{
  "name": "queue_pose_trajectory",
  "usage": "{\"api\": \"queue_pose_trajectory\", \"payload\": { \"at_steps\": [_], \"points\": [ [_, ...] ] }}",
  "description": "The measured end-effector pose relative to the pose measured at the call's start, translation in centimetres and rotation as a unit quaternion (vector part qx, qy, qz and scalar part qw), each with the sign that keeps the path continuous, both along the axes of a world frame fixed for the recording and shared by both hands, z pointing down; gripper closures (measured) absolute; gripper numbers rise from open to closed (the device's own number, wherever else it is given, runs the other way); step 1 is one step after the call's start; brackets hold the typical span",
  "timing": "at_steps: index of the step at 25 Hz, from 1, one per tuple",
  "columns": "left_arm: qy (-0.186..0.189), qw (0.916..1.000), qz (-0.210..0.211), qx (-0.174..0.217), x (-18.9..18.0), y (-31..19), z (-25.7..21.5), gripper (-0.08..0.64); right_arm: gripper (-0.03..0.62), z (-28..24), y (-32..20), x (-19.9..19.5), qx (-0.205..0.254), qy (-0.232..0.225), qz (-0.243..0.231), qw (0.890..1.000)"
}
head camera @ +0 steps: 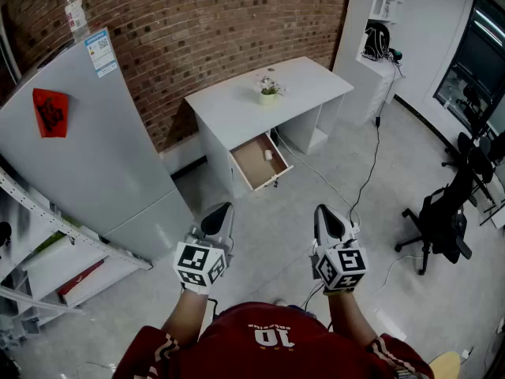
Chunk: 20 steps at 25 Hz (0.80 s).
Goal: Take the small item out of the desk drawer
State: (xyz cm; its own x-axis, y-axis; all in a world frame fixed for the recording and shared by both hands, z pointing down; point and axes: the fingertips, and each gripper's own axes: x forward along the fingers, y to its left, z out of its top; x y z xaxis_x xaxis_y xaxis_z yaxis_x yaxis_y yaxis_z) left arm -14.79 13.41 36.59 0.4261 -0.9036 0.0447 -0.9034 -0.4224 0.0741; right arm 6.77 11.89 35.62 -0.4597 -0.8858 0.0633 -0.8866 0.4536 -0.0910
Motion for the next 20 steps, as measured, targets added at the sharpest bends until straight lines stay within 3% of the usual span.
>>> {"api": "queue_pose_trajectory", "payload": {
  "at_steps": [20],
  "points": [
    [-0.012,0.9999,0.006,-0.001,3.2,-0.3,-0.3,0.558,0.594,-0.1,-0.1,1.5,0.013,-0.013,-0.028,0.999]
  ]
}}
